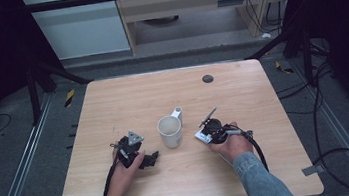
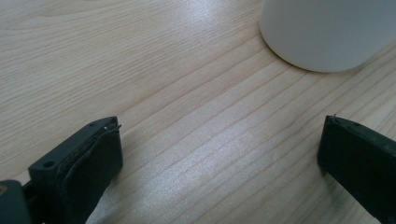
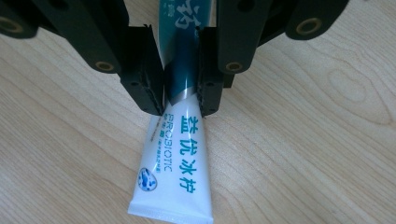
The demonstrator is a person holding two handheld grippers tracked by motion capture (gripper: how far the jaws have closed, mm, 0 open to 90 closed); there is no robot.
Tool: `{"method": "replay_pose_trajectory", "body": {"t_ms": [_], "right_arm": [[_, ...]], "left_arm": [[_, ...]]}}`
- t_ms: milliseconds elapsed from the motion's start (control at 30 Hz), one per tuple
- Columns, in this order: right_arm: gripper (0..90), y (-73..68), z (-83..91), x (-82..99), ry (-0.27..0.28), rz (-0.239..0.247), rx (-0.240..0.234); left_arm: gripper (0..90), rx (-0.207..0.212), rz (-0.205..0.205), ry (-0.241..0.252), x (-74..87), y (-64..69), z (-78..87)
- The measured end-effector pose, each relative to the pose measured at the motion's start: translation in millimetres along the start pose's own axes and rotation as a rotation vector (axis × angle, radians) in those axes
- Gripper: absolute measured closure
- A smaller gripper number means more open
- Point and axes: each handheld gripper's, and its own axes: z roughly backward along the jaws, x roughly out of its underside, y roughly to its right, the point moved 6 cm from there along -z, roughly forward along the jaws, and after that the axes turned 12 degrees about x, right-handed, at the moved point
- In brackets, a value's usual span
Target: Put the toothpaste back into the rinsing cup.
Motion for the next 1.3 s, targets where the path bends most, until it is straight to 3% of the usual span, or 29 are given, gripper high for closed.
{"method": "replay_pose_trajectory", "body": {"t_ms": [700, 867, 1100, 1300], "right_arm": [[68.7, -0.7, -4.1, -1.4, -0.047, 0.006, 0.006], [75.7, 2.5, -0.8, -0.5, -0.026, -0.003, 0.004], [78.1, 6.4, 3.2, 1.4, -0.007, -0.032, -0.023], [78.4, 13.0, 21.3, -2.6, 0.042, -0.087, -0.066]], "left_arm": [[0.0, 0.0, 0.001, 0.001, -0.1, 0.1, -0.2], [0.0, 0.0, 0.001, 0.001, -0.1, 0.1, -0.2], [0.0, 0.0, 0.001, 0.001, -0.2, 0.0, -0.1], [0.0, 0.0, 0.001, 0.001, -0.2, 0.0, -0.1]]}}
